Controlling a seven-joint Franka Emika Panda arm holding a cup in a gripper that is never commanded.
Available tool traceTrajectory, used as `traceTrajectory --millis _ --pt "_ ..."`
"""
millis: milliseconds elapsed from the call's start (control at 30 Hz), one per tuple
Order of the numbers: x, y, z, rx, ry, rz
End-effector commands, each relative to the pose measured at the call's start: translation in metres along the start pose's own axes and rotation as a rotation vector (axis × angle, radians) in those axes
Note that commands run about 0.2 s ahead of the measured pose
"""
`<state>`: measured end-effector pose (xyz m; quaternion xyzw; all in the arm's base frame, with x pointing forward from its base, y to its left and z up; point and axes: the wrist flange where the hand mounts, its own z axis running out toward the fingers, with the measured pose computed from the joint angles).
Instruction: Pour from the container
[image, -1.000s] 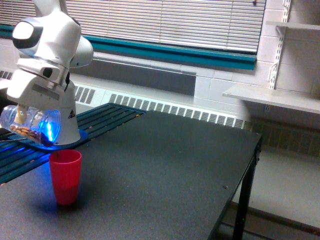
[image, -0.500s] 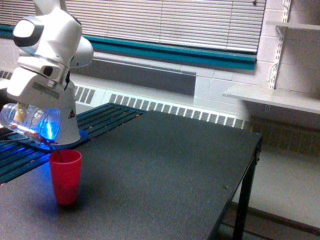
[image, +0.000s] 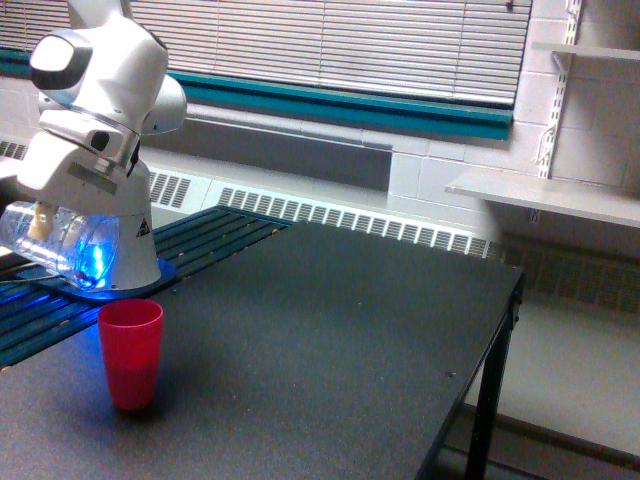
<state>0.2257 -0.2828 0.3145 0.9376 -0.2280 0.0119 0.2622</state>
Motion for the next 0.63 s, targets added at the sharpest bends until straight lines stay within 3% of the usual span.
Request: traceTrajectory --millis 33,633 --pt "0.0036 -0.0016 -0.0065 -0.014 0.006 -0.04" --pt "-0.0043 -0.0073 -0.0074 0.009 -0.008 -0.037"
